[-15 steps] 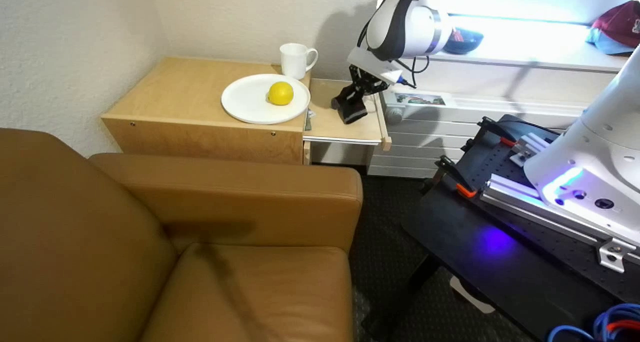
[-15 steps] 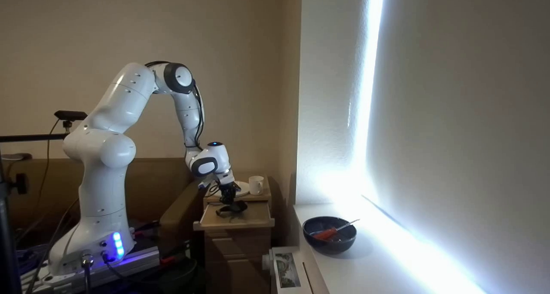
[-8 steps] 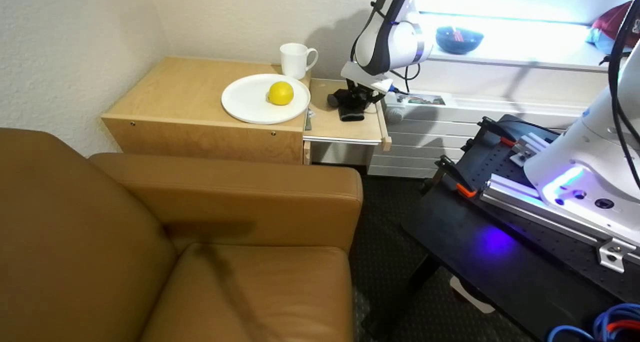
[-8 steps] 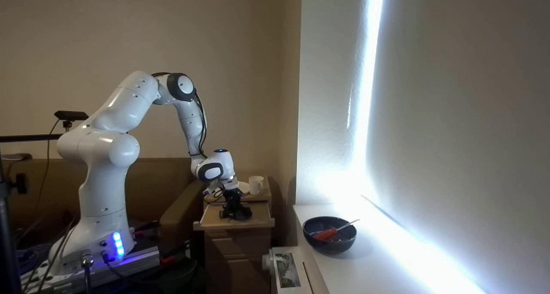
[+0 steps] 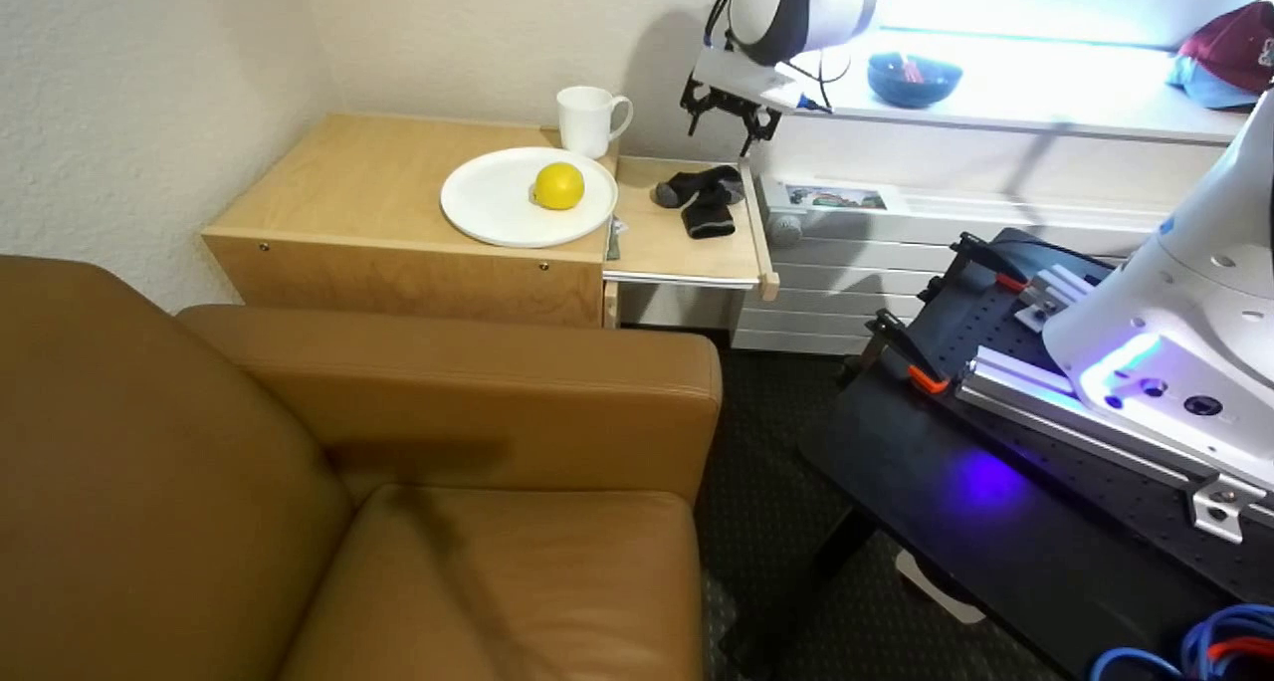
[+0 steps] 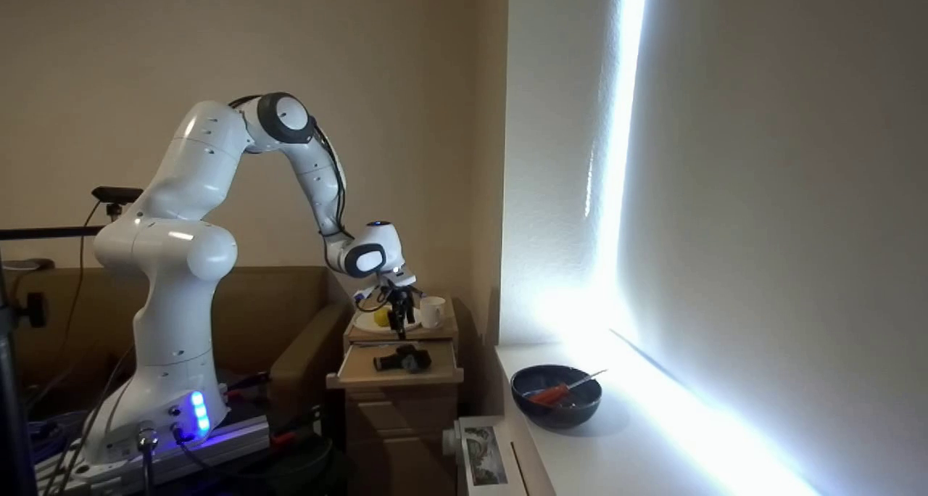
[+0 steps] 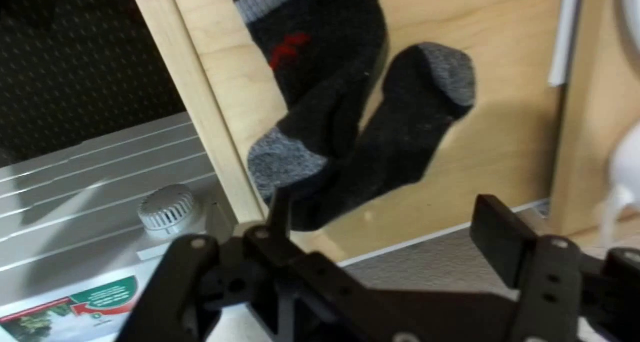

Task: Open the top drawer and put the sock in it

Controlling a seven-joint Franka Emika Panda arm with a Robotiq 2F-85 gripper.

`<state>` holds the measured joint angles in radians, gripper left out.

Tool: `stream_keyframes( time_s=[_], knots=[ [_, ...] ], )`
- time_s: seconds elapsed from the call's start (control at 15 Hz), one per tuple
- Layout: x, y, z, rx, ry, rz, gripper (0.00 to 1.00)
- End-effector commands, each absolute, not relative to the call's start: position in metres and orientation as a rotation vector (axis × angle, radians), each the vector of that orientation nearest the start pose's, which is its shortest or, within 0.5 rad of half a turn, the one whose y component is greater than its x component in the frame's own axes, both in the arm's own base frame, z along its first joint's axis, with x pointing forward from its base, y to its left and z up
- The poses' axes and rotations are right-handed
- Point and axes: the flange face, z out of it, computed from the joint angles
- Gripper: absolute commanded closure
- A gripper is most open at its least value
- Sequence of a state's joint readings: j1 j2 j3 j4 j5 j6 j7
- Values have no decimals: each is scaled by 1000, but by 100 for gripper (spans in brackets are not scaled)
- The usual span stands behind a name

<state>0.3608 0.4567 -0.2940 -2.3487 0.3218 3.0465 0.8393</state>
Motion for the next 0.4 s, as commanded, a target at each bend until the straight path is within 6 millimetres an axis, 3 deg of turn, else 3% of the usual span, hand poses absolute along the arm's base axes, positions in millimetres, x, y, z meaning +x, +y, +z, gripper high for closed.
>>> stream_keyframes(
  time_s=[0.0, 0.2, 0.27, 0.33],
  knots=[
    [511, 1, 251, -2601, 1291, -385, 0],
    [488, -11, 306, -2531, 1180, -375, 0],
    [516, -1, 277, -2546, 1252, -389, 0],
    [512, -5, 293, -2534, 1231, -401, 0]
  ],
)
